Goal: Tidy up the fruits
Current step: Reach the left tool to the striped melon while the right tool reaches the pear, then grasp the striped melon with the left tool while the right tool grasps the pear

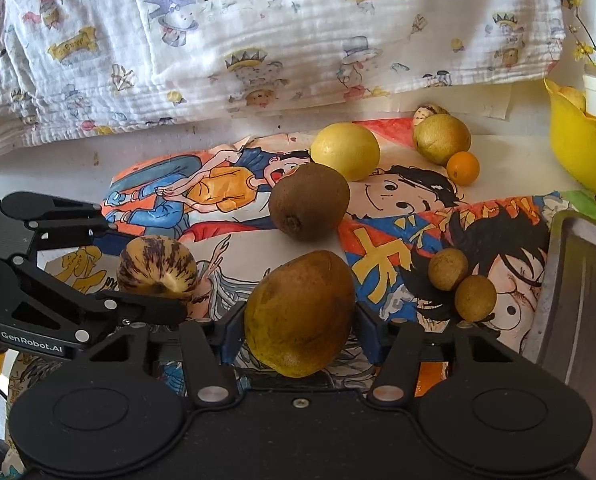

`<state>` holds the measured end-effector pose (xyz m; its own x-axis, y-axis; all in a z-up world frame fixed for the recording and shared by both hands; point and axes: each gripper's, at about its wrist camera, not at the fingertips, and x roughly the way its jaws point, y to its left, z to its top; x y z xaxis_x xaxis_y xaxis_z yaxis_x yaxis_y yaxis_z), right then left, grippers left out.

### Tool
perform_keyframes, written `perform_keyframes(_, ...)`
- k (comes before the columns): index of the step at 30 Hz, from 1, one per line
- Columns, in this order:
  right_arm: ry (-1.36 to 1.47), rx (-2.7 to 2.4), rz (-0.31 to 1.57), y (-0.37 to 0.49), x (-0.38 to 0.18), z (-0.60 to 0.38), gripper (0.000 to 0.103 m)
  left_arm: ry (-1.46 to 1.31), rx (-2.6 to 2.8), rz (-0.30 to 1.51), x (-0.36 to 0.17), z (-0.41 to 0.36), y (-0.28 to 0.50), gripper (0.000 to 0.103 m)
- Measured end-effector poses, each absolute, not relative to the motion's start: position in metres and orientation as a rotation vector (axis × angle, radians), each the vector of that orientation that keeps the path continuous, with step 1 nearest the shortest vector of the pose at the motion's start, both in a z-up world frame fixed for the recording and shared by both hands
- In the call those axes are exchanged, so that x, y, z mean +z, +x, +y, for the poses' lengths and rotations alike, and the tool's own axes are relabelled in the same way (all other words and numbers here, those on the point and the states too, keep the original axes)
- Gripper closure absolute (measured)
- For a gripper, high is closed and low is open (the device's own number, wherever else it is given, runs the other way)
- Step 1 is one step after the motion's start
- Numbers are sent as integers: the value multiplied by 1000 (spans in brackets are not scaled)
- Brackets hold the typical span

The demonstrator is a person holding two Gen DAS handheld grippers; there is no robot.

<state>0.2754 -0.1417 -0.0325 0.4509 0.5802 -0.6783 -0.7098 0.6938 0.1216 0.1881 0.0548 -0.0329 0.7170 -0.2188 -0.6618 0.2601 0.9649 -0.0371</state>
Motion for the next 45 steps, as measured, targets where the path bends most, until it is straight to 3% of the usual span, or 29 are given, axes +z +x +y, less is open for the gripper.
perform_keyframes(20,-60,817,680,246,-33,-163,47,-77,-221,676,-29,59,166,48)
perform_keyframes(45,5,662,532,101,59,-259,47,-85,-290,544,68,28,71,48)
